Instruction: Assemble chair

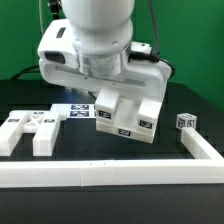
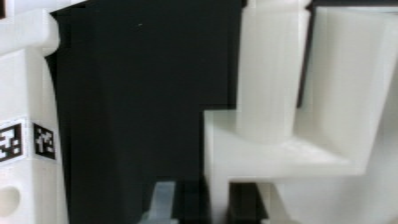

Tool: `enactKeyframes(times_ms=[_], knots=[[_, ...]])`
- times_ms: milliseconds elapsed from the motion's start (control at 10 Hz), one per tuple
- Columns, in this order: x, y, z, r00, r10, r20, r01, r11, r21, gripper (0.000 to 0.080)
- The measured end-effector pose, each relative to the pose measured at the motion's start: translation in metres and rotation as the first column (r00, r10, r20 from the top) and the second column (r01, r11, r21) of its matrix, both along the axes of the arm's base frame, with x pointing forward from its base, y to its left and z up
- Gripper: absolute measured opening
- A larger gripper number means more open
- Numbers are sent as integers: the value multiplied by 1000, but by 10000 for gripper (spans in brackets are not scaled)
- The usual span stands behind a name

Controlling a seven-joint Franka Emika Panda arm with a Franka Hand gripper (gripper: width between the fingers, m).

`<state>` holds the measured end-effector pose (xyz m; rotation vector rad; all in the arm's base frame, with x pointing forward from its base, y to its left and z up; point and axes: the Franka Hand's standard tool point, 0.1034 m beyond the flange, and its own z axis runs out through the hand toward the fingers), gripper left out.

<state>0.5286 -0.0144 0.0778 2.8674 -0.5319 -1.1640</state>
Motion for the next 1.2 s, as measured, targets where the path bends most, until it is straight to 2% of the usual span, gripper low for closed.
enactKeyframes(times_ms=[300,500,600,900,1000,1100,1200], knots=[[-7,0,-3,985,-7,-173,14,999,42,35],[-8,-7,-15,967,-37,-253,51,998,47,35],[-8,-10,-22,962,-53,-268,65,997,39,35],[-6,-11,-24,966,-51,-255,63,997,38,56],[-5,-12,-25,967,-52,-250,63,997,37,231],[-4,-13,-26,968,-53,-245,64,997,36,440],[-4,-14,-26,968,-55,-245,66,997,36,440]])
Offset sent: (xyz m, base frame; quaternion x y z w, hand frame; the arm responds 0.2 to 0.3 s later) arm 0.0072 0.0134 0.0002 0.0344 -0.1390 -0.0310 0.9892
